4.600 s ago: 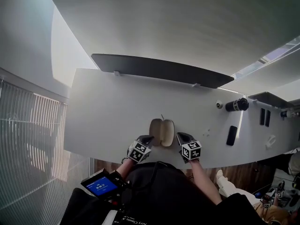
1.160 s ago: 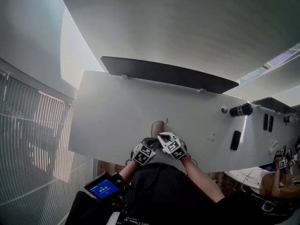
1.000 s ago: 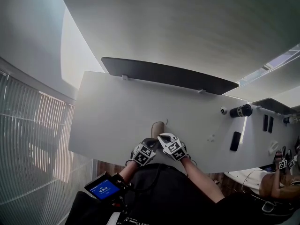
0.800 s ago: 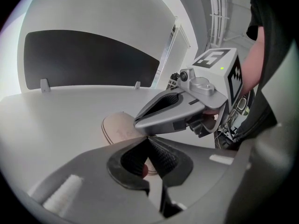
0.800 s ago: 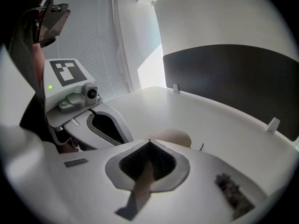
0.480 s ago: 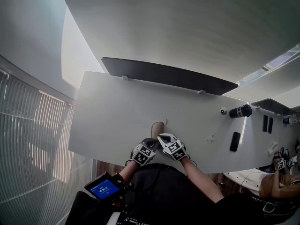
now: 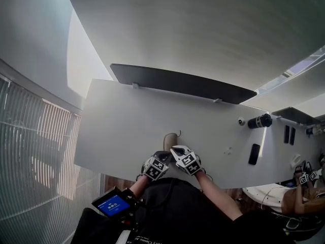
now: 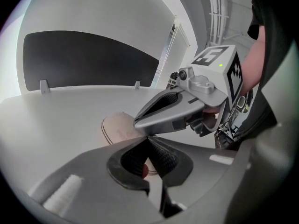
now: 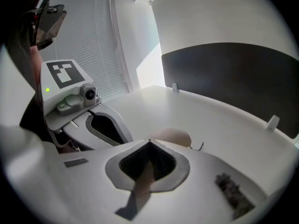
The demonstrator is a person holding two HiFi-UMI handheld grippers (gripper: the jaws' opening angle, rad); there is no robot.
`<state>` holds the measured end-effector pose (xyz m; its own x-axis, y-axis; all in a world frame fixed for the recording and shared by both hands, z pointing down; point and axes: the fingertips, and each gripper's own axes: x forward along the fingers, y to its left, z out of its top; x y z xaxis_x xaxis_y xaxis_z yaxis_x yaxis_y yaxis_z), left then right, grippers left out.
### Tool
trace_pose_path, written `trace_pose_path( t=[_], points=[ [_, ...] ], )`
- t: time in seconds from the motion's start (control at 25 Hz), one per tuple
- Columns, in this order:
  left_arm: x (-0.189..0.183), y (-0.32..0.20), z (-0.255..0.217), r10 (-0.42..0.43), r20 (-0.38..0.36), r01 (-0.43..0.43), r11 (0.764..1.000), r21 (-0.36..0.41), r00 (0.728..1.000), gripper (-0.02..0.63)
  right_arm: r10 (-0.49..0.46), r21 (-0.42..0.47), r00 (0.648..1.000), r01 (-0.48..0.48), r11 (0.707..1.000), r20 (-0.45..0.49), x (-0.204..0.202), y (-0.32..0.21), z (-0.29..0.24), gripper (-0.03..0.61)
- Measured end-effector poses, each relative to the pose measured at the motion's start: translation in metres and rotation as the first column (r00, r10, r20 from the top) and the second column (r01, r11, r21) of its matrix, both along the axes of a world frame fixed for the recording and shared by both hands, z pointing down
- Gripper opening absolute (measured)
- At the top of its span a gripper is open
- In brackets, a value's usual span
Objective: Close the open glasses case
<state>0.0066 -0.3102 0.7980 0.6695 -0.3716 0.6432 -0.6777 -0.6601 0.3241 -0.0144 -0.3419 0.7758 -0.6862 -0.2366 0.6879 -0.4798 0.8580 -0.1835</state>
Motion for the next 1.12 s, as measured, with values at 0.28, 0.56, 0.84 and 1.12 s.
trace_pose_path(
  t=[0.28,0.56,0.84,1.12],
  points=[
    [0.003,-0.003,-0.007,0.001,-0.008,-0.001,1.000,0.027,1.000,0.008,0.025,-0.034,1.000,-0.025,0.999,0.005,0.005,-0.002,-0.006,-0.002],
    [0.005,-0.009,-0.023,0.008,-0.025,-0.007,0.997,0.072,1.000,0.008,0.061,0.008,0.995,-0.062,0.998,0.080,0.008,-0.008,-0.027,-0.002],
    [0.003,-0.009,-0.038,0.014,-0.031,-0.011,0.994,0.109,0.999,0.008,0.084,0.038,0.986,-0.090,0.995,0.145,0.019,-0.002,-0.047,-0.003],
    [-0.005,-0.017,-0.074,-0.005,-0.070,0.019,0.981,0.194,0.998,0.008,0.120,0.062,0.979,-0.132,0.989,0.166,0.035,0.004,-0.056,-0.002]
  ],
)
